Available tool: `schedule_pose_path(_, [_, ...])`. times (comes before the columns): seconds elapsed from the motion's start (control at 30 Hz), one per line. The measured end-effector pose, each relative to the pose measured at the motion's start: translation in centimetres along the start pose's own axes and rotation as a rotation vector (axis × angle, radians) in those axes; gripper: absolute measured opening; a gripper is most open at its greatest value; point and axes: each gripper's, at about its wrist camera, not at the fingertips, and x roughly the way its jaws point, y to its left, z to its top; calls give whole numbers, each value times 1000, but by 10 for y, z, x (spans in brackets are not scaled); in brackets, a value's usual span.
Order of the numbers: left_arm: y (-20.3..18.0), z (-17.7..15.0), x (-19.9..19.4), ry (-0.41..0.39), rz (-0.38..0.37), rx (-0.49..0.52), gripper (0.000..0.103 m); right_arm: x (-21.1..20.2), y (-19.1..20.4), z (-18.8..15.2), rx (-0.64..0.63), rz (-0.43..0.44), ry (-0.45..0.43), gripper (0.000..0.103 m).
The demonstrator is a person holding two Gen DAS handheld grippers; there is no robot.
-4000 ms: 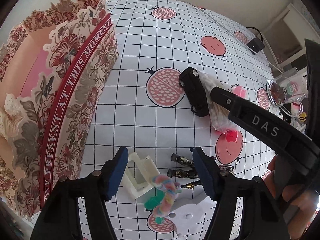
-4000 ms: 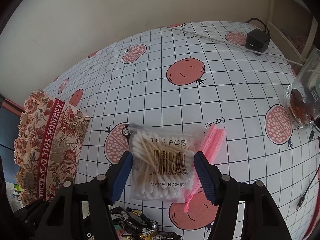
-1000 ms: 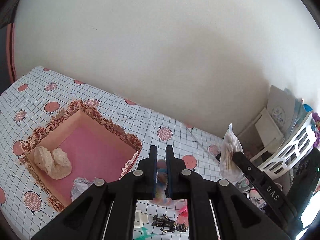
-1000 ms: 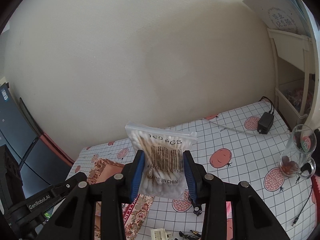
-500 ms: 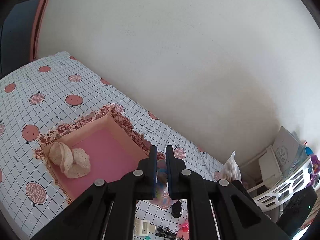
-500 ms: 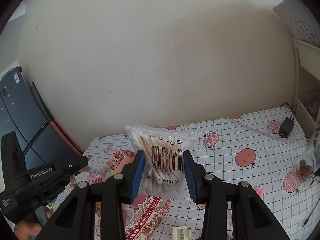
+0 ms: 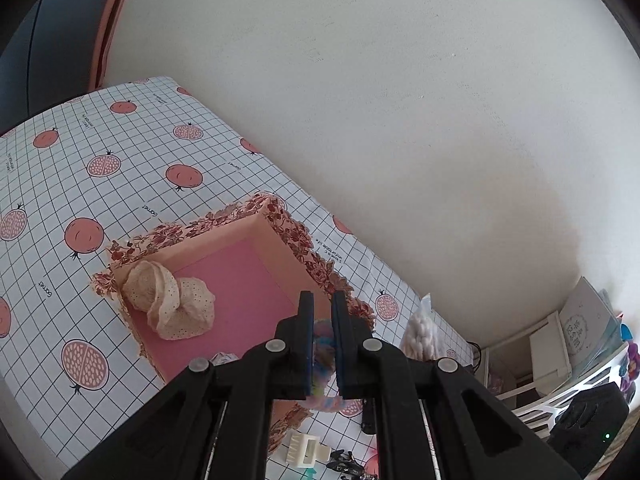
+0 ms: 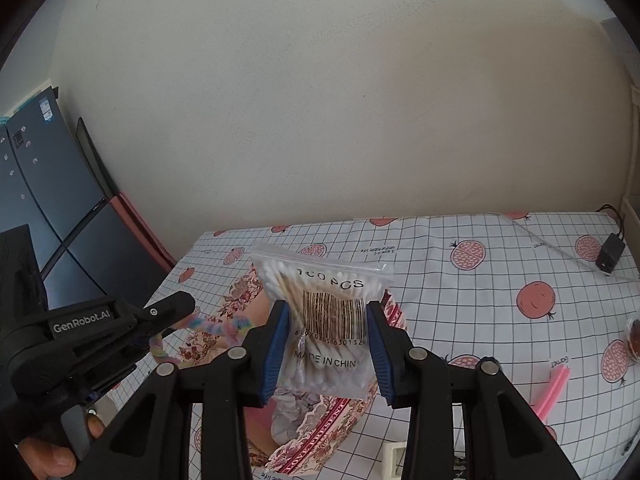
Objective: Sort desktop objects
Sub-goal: 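Carry the swab bag and rainbow toy over the pink gift box with both tools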
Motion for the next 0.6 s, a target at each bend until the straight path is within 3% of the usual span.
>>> schedule_pose_path(0.43, [24, 0, 13, 31, 62, -54, 8, 42, 18, -16, -34, 24, 102, 42])
schedule_pose_path(0.6, [34, -5, 30, 79, 109, -73, 8, 56, 17, -21, -32, 22, 137, 42])
